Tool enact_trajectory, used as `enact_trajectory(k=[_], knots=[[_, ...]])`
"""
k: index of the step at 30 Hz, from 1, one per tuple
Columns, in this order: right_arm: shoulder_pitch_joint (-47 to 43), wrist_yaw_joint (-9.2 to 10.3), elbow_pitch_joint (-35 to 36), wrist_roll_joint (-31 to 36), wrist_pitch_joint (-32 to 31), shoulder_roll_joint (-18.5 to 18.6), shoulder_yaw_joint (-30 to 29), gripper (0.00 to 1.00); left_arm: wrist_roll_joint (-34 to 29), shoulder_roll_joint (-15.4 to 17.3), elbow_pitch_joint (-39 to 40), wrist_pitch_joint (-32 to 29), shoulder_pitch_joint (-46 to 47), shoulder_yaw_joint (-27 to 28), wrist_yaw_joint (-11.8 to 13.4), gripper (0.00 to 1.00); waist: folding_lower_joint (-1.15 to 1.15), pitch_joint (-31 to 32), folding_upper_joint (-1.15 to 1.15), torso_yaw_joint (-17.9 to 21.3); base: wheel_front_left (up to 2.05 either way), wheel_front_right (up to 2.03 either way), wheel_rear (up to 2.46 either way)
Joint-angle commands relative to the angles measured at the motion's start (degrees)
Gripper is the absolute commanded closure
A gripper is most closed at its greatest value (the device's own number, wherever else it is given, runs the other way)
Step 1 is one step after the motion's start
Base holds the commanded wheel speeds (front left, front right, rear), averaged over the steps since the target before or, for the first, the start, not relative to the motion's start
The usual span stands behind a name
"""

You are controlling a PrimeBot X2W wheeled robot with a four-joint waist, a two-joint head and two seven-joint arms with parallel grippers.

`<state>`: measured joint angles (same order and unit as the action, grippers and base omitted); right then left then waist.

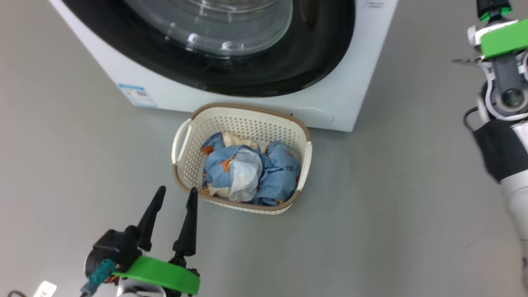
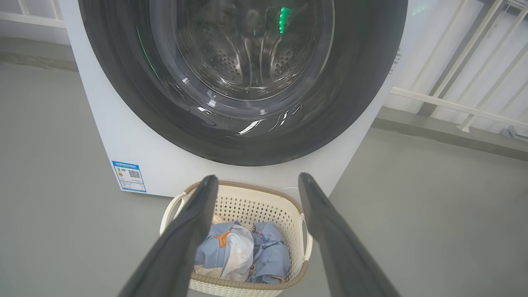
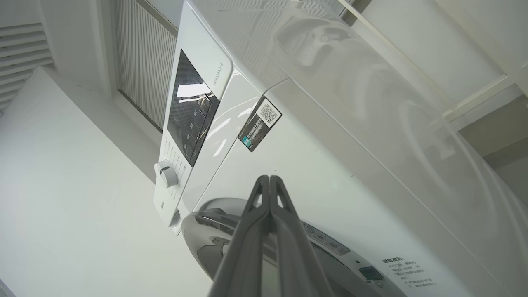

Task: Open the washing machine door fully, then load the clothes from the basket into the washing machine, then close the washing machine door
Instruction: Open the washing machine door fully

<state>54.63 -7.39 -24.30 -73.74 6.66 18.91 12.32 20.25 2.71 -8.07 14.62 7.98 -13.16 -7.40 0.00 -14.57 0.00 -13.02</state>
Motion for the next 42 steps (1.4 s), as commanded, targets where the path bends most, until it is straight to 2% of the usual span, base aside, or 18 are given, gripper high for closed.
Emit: enact_trajectory(k=[1, 7, 13, 26, 42], knots=[[1.2, -0.1, 1.4, -0.9, -0.9, 0.8, 1.0, 1.0, 0.6, 0.5, 1.2, 0.4, 2.0, 1.5, -0.1, 0.0, 0.0, -2.4, 0.0, -2.4, 0.0, 0.0, 0.0], [4.8, -0.1, 0.0, -6.4, -8.1, 4.9, 5.9, 1.0, 1.4, 0.3, 0.9, 0.4, 4.0, -0.2, -0.1, 0.0, 0.0, -5.4, 0.0, -4.9, 0.0, 0.0, 0.0], [8.1, -0.1, -2.9, -7.7, -12.5, 7.9, 10.1, 1.0, 2.8, 0.2, 0.8, 0.4, 5.2, -1.7, -0.1, 0.0, 0.0, -7.5, 0.0, -6.8, 0.0, 0.0, 0.0], [15.1, -0.1, -8.2, -11.3, -18.4, 9.3, 13.6, 1.0, 4.7, 0.2, 1.1, 0.4, 7.1, -3.7, -0.1, 0.0, 0.0, -11.0, 0.0, -8.7, 0.0, 0.0, 0.0], [17.9, -0.1, -10.8, -11.9, -20.7, 9.9, 17.0, 1.0, 6.0, 0.2, 0.7, 0.4, 8.2, -5.6, -0.1, 0.0, 0.0, -12.0, 0.0, -10.2, 0.0, 0.0, 0.0]])
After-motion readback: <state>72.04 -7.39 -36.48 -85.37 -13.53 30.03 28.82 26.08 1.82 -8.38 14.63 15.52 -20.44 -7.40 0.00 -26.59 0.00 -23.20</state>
